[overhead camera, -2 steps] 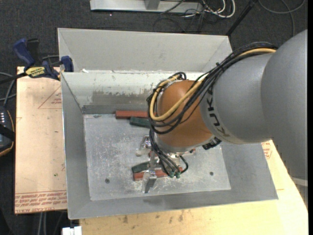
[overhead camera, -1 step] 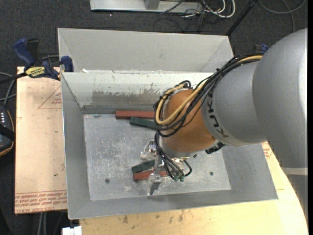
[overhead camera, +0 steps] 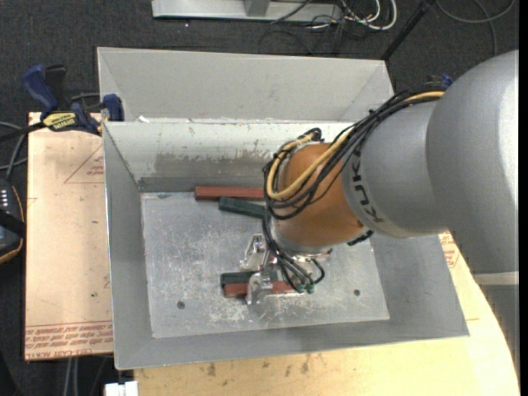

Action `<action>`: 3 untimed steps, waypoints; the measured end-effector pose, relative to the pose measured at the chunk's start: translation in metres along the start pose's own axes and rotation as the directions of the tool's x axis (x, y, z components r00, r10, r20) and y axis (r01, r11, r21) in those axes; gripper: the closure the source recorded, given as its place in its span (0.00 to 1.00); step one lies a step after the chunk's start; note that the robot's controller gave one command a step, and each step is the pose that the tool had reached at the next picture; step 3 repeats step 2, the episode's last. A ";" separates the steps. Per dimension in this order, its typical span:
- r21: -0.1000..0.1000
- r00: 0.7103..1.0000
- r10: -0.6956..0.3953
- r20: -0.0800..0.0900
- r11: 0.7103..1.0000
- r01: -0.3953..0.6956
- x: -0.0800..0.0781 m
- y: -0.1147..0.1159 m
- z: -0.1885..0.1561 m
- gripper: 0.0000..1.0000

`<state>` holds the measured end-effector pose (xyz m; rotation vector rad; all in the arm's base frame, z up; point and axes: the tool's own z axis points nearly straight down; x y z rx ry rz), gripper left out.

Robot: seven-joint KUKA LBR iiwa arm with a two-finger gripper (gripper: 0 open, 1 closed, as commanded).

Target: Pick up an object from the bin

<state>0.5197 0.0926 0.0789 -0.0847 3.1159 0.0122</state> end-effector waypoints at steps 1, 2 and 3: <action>0.000 1.000 0.000 0.000 1.000 0.000 0.000 0.000 0.000 1.00; 0.006 0.999 0.051 -0.013 0.999 -0.051 -0.013 0.005 -0.186 1.00; 0.006 0.999 0.051 -0.013 0.999 -0.051 -0.013 0.005 -0.186 1.00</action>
Offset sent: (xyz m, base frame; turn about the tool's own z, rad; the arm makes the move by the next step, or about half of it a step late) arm 0.0061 0.0029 0.1821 0.0527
